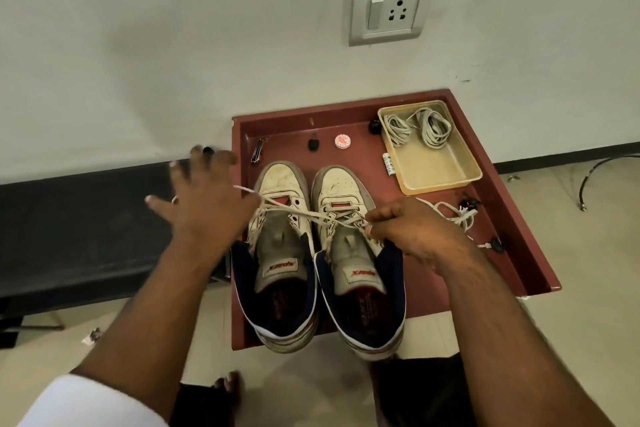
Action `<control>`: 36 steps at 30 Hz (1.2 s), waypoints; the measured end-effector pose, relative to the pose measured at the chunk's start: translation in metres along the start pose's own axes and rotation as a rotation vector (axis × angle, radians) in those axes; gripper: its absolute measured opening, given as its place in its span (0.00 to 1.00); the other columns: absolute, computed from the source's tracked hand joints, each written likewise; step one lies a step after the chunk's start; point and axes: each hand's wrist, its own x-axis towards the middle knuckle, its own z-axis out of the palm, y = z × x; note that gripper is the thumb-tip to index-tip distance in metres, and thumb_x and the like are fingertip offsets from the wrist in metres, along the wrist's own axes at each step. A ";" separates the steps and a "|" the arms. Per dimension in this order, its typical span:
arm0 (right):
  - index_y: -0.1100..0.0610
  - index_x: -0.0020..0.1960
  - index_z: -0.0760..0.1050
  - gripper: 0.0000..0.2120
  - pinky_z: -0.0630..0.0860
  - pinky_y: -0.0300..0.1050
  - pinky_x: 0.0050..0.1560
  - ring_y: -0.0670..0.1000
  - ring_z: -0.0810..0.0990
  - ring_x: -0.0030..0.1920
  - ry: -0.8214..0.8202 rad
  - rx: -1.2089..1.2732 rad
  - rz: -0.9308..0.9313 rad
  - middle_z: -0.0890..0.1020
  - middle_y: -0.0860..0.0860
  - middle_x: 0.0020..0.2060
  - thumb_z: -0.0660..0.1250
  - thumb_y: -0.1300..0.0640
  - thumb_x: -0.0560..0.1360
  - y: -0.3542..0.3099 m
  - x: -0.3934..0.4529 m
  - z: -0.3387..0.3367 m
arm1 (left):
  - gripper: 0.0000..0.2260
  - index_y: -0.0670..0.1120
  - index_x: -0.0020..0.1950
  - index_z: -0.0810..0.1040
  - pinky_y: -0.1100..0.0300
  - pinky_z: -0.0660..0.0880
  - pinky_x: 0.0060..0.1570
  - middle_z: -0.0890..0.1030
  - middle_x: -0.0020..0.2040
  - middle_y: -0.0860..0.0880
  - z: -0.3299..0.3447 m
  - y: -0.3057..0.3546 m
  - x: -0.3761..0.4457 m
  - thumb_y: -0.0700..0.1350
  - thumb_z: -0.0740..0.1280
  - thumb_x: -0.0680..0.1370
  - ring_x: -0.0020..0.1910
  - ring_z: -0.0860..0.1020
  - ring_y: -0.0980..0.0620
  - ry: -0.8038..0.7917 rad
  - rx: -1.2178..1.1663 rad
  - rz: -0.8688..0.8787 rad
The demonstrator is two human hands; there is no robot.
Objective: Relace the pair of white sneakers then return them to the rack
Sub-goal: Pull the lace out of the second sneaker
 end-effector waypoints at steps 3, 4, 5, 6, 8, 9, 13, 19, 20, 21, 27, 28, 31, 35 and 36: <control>0.57 0.60 0.80 0.18 0.77 0.50 0.61 0.49 0.82 0.51 0.037 0.028 -0.022 0.84 0.51 0.51 0.73 0.64 0.71 -0.002 0.000 0.002 | 0.18 0.61 0.67 0.71 0.28 0.38 0.68 0.48 0.80 0.54 0.022 0.053 -0.036 0.57 0.65 0.77 0.79 0.41 0.44 -0.059 0.024 0.336; 0.57 0.60 0.80 0.18 0.77 0.50 0.61 0.48 0.83 0.50 0.050 0.028 -0.033 0.85 0.51 0.50 0.73 0.65 0.70 -0.002 -0.001 0.002 | 0.16 0.61 0.66 0.72 0.28 0.36 0.67 0.47 0.81 0.53 0.032 0.069 -0.048 0.57 0.64 0.78 0.79 0.40 0.43 -0.107 0.068 0.400; 0.58 0.60 0.80 0.18 0.77 0.49 0.61 0.48 0.83 0.49 0.066 0.028 -0.046 0.85 0.52 0.50 0.73 0.65 0.70 -0.001 -0.001 0.001 | 0.15 0.60 0.66 0.73 0.27 0.35 0.67 0.46 0.81 0.50 0.042 0.080 -0.057 0.56 0.62 0.78 0.79 0.39 0.41 -0.143 0.140 0.443; 0.58 0.59 0.81 0.18 0.78 0.47 0.59 0.48 0.83 0.48 0.082 0.036 -0.057 0.85 0.52 0.49 0.74 0.66 0.70 -0.001 -0.001 0.001 | 0.15 0.58 0.66 0.74 0.26 0.35 0.66 0.46 0.81 0.48 0.049 0.087 -0.062 0.54 0.61 0.79 0.79 0.38 0.39 -0.159 0.221 0.461; 0.58 0.57 0.82 0.17 0.80 0.39 0.49 0.47 0.83 0.44 0.099 0.065 -0.066 0.86 0.52 0.47 0.73 0.68 0.70 0.001 -0.001 -0.001 | 0.15 0.55 0.67 0.73 0.24 0.34 0.64 0.48 0.81 0.44 0.056 0.095 -0.062 0.52 0.60 0.80 0.78 0.39 0.35 -0.150 0.332 0.432; 0.58 0.57 0.82 0.16 0.80 0.37 0.45 0.47 0.83 0.43 0.099 0.068 -0.069 0.86 0.52 0.45 0.72 0.68 0.70 0.002 -0.001 -0.002 | 0.15 0.54 0.68 0.73 0.24 0.34 0.64 0.49 0.81 0.43 0.056 0.097 -0.060 0.50 0.60 0.81 0.78 0.39 0.34 -0.134 0.365 0.411; 0.54 0.50 0.83 0.13 0.82 0.52 0.52 0.53 0.85 0.43 0.096 0.051 -0.093 0.86 0.52 0.39 0.73 0.69 0.69 0.000 -0.002 -0.004 | 0.18 0.52 0.71 0.70 0.24 0.33 0.63 0.51 0.80 0.42 0.053 0.105 -0.053 0.47 0.62 0.80 0.78 0.41 0.33 -0.148 0.428 0.426; 0.54 0.43 0.81 0.12 0.78 0.44 0.42 0.52 0.83 0.42 0.127 0.020 -0.110 0.85 0.55 0.40 0.70 0.70 0.71 -0.002 -0.006 -0.007 | 0.17 0.48 0.70 0.70 0.23 0.34 0.63 0.50 0.80 0.41 0.051 0.100 -0.048 0.46 0.60 0.81 0.77 0.39 0.31 -0.162 0.532 0.484; 0.54 0.42 0.81 0.12 0.78 0.45 0.42 0.52 0.83 0.41 0.126 0.023 -0.105 0.85 0.55 0.40 0.70 0.71 0.71 -0.002 -0.005 -0.007 | 0.18 0.48 0.71 0.68 0.23 0.34 0.63 0.48 0.80 0.41 0.051 0.098 -0.048 0.46 0.60 0.81 0.77 0.39 0.31 -0.159 0.541 0.495; 0.54 0.41 0.81 0.12 0.79 0.47 0.44 0.53 0.83 0.42 0.126 0.028 -0.102 0.85 0.54 0.39 0.70 0.71 0.70 -0.001 -0.005 -0.006 | 0.18 0.49 0.72 0.67 0.23 0.34 0.63 0.46 0.81 0.41 0.051 0.096 -0.047 0.46 0.59 0.81 0.77 0.38 0.31 -0.156 0.536 0.506; 0.52 0.39 0.80 0.14 0.81 0.57 0.52 0.60 0.84 0.46 0.135 0.046 -0.105 0.85 0.58 0.39 0.70 0.72 0.70 -0.003 -0.004 -0.004 | 0.17 0.53 0.70 0.70 0.23 0.35 0.64 0.53 0.80 0.44 0.050 0.098 -0.047 0.45 0.62 0.81 0.78 0.41 0.32 -0.163 0.487 0.504; 0.52 0.39 0.80 0.14 0.81 0.58 0.52 0.60 0.84 0.46 0.138 0.050 -0.102 0.85 0.59 0.40 0.70 0.72 0.70 -0.003 -0.005 -0.004 | 0.16 0.52 0.68 0.72 0.24 0.35 0.64 0.56 0.79 0.44 0.050 0.098 -0.047 0.44 0.62 0.80 0.78 0.43 0.33 -0.159 0.469 0.494; 0.53 0.40 0.80 0.15 0.80 0.57 0.54 0.57 0.84 0.46 0.146 0.060 -0.091 0.85 0.56 0.39 0.69 0.73 0.70 -0.003 -0.004 -0.005 | 0.13 0.51 0.64 0.75 0.24 0.36 0.65 0.63 0.76 0.47 0.049 0.096 -0.049 0.43 0.64 0.80 0.79 0.48 0.38 -0.125 0.385 0.477; 0.54 0.41 0.81 0.14 0.81 0.55 0.53 0.57 0.84 0.46 0.131 0.076 -0.080 0.85 0.57 0.40 0.69 0.73 0.70 -0.002 -0.003 -0.007 | 0.05 0.53 0.54 0.79 0.31 0.39 0.70 0.71 0.70 0.55 0.045 0.082 -0.048 0.48 0.67 0.78 0.76 0.60 0.49 -0.098 0.007 0.355; 0.54 0.41 0.81 0.13 0.80 0.53 0.51 0.56 0.84 0.45 0.129 0.076 -0.081 0.84 0.56 0.39 0.69 0.73 0.71 -0.002 -0.003 -0.007 | 0.04 0.54 0.51 0.79 0.32 0.40 0.71 0.75 0.65 0.57 0.043 0.075 -0.047 0.46 0.66 0.78 0.72 0.66 0.51 -0.074 -0.104 0.313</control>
